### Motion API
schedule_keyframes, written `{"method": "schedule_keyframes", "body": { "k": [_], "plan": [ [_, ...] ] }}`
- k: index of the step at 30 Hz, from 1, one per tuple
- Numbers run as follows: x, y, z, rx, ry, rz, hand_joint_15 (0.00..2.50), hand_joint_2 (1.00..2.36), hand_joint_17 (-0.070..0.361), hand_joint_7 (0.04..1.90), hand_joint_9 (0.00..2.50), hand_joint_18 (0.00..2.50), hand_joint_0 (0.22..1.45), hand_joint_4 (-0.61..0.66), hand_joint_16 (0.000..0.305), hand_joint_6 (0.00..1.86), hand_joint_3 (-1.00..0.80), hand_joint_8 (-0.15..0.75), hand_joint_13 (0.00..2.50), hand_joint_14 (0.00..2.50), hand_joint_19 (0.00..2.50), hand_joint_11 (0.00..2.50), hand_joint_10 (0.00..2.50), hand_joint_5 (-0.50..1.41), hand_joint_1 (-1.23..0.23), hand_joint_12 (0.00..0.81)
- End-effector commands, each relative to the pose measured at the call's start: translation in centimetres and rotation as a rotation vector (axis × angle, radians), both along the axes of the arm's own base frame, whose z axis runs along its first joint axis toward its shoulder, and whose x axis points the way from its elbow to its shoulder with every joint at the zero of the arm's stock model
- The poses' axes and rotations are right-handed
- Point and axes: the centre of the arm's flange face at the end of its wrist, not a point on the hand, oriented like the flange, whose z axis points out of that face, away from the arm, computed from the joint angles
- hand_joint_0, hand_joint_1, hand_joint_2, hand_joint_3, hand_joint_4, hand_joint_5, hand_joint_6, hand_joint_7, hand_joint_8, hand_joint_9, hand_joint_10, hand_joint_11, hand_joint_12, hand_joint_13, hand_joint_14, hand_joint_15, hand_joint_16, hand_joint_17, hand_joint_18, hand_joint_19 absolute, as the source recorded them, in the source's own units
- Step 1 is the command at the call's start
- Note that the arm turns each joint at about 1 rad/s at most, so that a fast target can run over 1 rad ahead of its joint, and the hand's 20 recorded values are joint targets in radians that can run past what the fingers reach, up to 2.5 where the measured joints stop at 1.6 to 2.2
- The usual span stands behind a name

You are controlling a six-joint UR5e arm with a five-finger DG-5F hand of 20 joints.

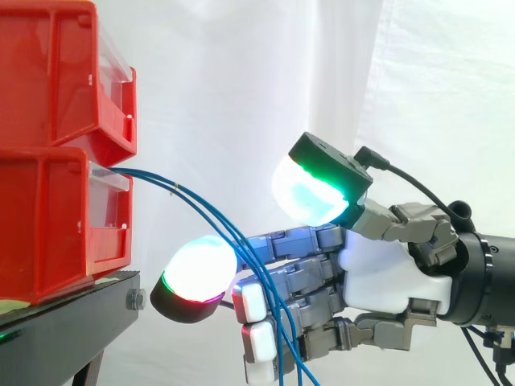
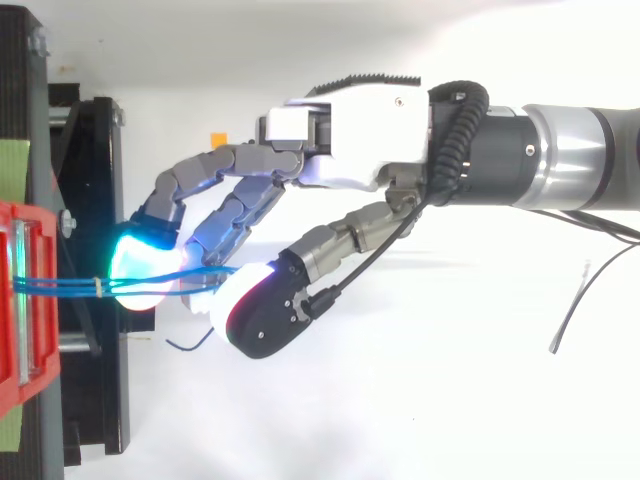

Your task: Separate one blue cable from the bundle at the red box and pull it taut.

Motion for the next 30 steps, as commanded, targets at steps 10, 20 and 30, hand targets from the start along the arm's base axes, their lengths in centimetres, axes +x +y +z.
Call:
{"method": "schedule_keyframes", "body": {
  "k": [10,20,30],
  "plan": [
    [0.2,-0.4,0.5,0.003,0.007,0.015,0.62,1.01,0.082,0.88,0.85,0.70,0.64,0.28,0.036,0.50,-0.38,0.339,0.97,0.02,0.48,0.82,0.01,-0.18,-0.70,0.367],
    [0.2,-0.9,0.7,0.003,0.009,0.015,0.64,1.01,0.082,0.89,0.88,0.72,0.64,0.28,0.036,0.50,-0.37,0.337,0.99,0.02,0.51,0.89,0.01,-0.18,-0.69,0.370],
    [0.6,-1.0,1.7,0.000,0.012,0.036,0.68,1.01,0.083,0.91,0.92,0.74,0.64,0.28,0.037,0.50,-0.37,0.332,1.01,0.02,0.53,1.03,0.01,-0.18,-0.69,0.373]
  ]
}}
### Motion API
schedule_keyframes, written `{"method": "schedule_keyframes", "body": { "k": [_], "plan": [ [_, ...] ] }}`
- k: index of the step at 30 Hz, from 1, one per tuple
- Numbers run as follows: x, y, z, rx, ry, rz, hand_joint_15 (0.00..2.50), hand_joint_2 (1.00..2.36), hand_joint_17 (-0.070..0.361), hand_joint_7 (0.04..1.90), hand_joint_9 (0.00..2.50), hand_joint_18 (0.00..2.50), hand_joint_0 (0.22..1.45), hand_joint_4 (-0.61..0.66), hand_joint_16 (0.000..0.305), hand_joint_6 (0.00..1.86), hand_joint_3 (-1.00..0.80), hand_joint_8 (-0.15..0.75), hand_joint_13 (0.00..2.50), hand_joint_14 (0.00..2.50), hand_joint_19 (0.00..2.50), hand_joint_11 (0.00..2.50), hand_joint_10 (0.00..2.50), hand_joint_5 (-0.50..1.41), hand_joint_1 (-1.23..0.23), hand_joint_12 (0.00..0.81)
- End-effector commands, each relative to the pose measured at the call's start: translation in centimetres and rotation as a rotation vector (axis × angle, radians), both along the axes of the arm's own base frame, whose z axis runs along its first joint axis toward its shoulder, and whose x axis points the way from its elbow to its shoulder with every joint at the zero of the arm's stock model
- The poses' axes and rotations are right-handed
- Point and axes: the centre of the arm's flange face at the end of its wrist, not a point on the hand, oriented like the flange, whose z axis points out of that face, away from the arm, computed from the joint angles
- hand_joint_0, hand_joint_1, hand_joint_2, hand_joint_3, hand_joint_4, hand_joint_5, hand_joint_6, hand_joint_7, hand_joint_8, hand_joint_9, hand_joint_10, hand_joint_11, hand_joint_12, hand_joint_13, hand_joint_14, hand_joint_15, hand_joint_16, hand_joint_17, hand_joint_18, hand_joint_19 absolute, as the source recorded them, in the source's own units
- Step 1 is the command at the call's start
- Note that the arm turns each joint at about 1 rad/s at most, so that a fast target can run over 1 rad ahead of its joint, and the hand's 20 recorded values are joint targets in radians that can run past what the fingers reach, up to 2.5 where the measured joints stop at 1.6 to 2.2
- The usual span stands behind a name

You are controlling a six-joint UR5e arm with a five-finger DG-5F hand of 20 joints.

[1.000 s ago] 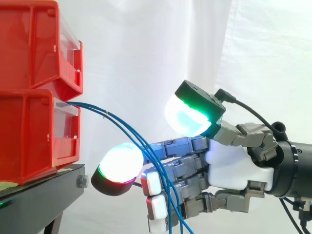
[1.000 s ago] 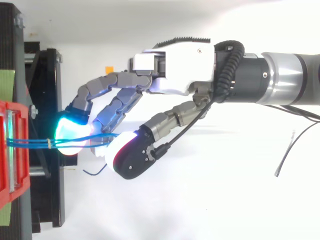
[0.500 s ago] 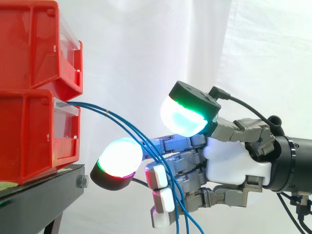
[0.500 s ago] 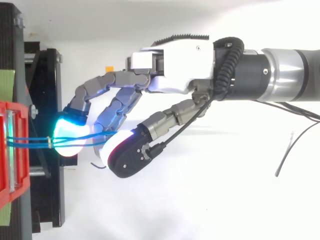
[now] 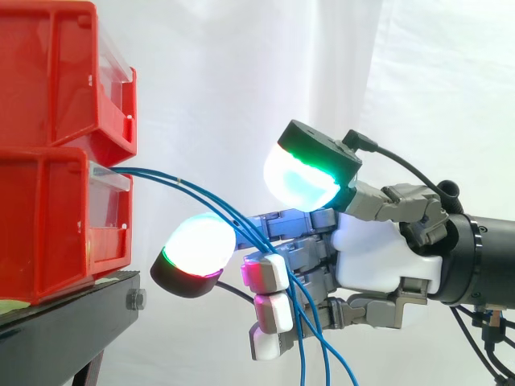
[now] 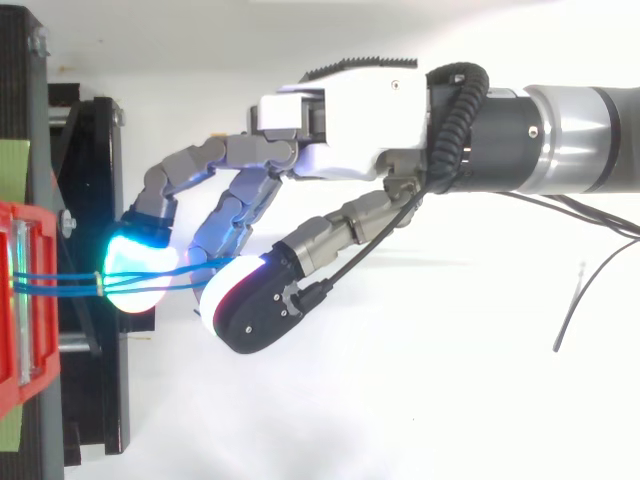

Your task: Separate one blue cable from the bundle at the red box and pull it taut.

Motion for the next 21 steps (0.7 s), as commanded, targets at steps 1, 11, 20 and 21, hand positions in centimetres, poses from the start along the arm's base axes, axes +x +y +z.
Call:
{"method": "schedule_keyframes", "body": {
  "k": [1,11,20,21],
  "plan": [
    [0.06,-0.05,0.27,-0.001,0.012,0.003,0.69,1.01,0.083,0.91,0.91,0.74,0.64,0.28,0.037,0.50,-0.37,0.332,1.01,0.02,0.54,1.05,0.01,-0.18,-0.69,0.375],
    [-0.01,0.05,0.27,-0.002,0.037,0.003,0.78,1.01,0.085,0.93,0.89,0.74,0.64,0.28,0.038,0.50,-0.34,0.315,1.00,0.02,0.56,1.30,0.00,-0.17,-0.69,0.378],
    [0.35,0.00,1.02,0.028,0.032,0.001,0.82,1.02,0.086,0.98,0.83,0.74,0.67,0.27,0.038,0.50,-0.21,0.298,1.01,0.02,0.59,1.39,0.36,-0.16,-0.66,0.376],
    [0.35,0.00,1.02,0.028,0.032,0.001,0.83,1.02,0.086,0.98,0.82,0.74,0.68,0.27,0.038,0.50,-0.21,0.300,1.01,0.02,0.60,1.38,0.41,-0.16,-0.66,0.378]
  ]
}}
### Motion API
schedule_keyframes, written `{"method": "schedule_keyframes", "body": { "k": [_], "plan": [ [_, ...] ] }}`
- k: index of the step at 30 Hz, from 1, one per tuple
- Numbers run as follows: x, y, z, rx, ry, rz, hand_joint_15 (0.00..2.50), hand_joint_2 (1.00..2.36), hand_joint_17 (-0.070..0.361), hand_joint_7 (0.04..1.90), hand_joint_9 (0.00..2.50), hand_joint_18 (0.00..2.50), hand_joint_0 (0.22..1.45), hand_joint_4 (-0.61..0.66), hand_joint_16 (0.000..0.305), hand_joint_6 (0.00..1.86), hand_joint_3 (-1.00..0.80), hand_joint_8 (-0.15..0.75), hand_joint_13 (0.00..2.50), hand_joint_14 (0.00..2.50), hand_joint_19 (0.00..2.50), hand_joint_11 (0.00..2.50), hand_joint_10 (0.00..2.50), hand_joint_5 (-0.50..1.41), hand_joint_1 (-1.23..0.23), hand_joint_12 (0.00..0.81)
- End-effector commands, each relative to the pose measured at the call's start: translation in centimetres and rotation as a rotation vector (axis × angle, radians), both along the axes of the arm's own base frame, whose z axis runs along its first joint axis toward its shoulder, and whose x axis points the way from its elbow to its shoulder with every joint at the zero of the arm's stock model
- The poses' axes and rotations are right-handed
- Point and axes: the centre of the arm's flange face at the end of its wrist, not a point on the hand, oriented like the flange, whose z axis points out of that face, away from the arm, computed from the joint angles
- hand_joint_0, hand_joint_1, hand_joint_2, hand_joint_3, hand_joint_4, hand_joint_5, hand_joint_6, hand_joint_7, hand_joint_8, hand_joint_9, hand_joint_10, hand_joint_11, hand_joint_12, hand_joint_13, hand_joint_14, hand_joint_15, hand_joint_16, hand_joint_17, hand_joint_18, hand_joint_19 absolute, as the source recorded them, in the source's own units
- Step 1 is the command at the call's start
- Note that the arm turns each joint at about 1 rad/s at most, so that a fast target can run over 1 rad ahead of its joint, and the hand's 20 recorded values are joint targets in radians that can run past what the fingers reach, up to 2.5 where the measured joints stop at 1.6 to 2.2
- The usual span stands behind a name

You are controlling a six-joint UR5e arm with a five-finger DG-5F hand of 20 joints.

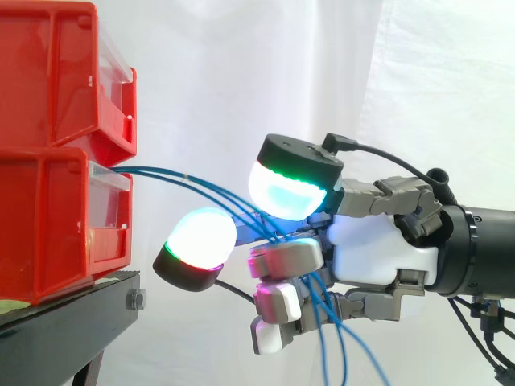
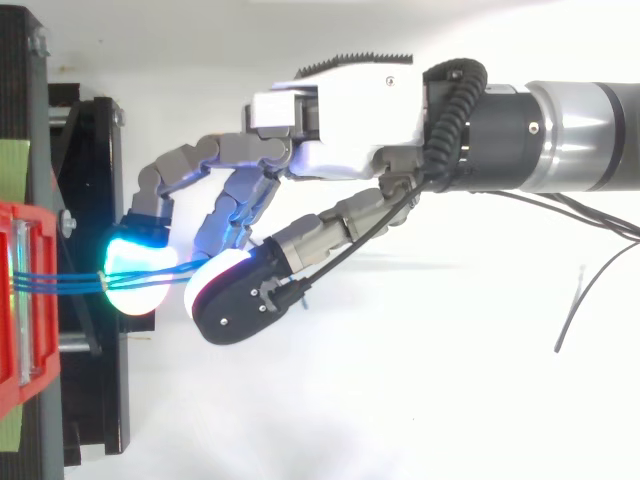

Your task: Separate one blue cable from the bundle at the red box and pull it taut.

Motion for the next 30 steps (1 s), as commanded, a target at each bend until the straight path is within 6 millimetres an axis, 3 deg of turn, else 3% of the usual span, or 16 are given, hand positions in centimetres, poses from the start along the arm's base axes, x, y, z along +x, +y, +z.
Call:
{"method": "schedule_keyframes", "body": {
  "k": [1,6,11,22,30],
  "plan": [
    [0.1,0.0,0.4,0.007,0.009,0.005,0.84,1.02,0.086,0.99,0.81,0.74,0.68,0.27,0.038,0.50,-0.19,0.300,1.01,0.02,0.60,1.36,0.53,-0.16,-0.67,0.377],
    [0.1,0.0,0.3,0.007,0.019,0.003,0.86,1.02,0.087,1.04,0.77,0.74,0.66,0.26,0.039,0.50,-0.25,0.294,1.01,0.02,0.60,1.38,0.73,-0.16,-0.67,0.377],
    [0.0,0.0,0.3,0.007,0.019,0.005,0.89,1.01,0.087,1.10,0.72,0.74,0.62,0.25,0.039,0.50,-0.35,0.296,1.03,0.02,0.62,1.29,1.09,-0.16,-0.66,0.379],
    [0.1,0.0,0.6,0.014,0.020,0.007,0.93,1.00,0.090,1.18,0.73,0.77,0.58,0.23,0.040,0.50,-0.45,0.298,1.06,0.02,0.64,1.25,1.24,-0.14,-0.58,0.386],
    [0.1,-1.2,0.9,0.012,0.012,0.004,0.94,1.00,0.091,1.18,0.73,0.78,0.57,0.22,0.040,0.50,-0.45,0.299,1.07,0.02,0.64,1.26,1.27,-0.14,-0.57,0.387]
  ]
}}
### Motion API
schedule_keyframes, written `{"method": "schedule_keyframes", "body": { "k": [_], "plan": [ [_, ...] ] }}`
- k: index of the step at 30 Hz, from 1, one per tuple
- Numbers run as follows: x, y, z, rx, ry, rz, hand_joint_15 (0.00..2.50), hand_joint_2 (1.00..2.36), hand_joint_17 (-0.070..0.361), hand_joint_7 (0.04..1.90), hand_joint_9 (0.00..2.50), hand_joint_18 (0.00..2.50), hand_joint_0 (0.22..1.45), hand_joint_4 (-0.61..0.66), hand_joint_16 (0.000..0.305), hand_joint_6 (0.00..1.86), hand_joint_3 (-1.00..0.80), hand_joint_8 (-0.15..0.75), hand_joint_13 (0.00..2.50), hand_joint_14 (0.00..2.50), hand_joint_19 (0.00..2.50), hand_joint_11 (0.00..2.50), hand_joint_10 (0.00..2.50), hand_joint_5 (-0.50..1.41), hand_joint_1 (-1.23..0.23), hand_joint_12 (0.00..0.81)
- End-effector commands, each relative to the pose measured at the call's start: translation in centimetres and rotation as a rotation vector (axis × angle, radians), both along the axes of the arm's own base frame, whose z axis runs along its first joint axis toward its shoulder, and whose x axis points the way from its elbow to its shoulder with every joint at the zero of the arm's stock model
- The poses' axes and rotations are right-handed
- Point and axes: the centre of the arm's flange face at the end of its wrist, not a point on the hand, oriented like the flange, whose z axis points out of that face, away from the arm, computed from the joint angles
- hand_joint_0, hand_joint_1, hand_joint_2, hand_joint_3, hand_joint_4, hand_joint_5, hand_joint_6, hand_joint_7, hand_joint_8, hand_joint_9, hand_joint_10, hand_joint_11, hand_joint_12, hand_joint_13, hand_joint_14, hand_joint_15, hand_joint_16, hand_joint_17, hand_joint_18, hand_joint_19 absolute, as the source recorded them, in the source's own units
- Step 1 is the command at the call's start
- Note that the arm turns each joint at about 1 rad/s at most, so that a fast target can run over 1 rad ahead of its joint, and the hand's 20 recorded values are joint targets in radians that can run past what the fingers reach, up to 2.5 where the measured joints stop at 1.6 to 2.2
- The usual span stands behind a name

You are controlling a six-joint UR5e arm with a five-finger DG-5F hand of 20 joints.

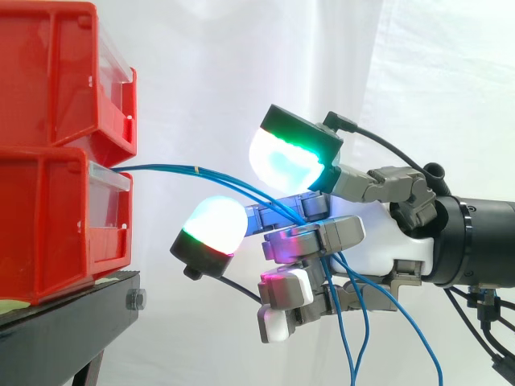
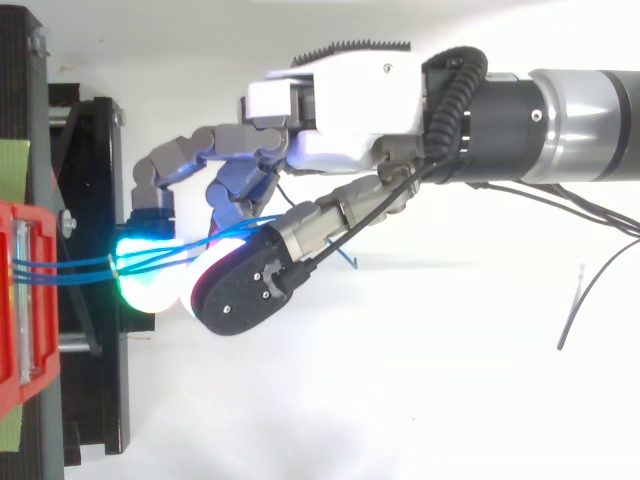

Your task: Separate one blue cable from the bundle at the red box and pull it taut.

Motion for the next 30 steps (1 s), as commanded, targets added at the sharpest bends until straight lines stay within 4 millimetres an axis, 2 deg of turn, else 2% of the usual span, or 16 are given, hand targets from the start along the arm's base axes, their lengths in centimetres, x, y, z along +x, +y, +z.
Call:
{"method": "schedule_keyframes", "body": {
  "k": [1,11,21,27,30],
  "plan": [
    [0.0,-0.7,0.1,-0.002,-0.005,-0.007,0.94,1.00,0.091,1.17,0.73,0.78,0.57,0.23,0.040,0.50,-0.45,0.293,1.07,0.02,0.63,1.26,1.27,-0.14,-0.57,0.388],
    [0.0,-1.2,0.6,-0.024,-0.015,-0.009,0.96,1.00,0.090,1.19,0.76,0.79,0.59,0.21,0.040,0.52,-0.44,0.294,1.10,0.02,0.64,1.28,1.33,-0.13,-0.52,0.385],
    [0.6,-0.9,1.7,-0.049,-0.038,-0.009,0.97,1.01,0.090,1.00,0.77,0.80,0.63,0.18,0.040,0.68,-0.34,0.290,1.12,0.02,0.64,1.26,1.41,-0.16,-0.60,0.386],
    [0.7,-1.0,1.9,-0.067,-0.032,-0.008,0.98,1.02,0.090,0.95,0.76,0.81,0.66,0.17,0.040,0.72,-0.19,0.292,1.12,0.02,0.64,1.26,1.46,-0.17,-0.66,0.388],
    [0.7,-0.9,2.2,-0.073,-0.036,-0.009,0.98,1.02,0.090,0.86,0.75,0.82,0.66,0.17,0.040,0.78,-0.14,0.289,1.12,0.02,0.64,1.24,1.52,-0.19,-0.69,0.388]
  ]
}}
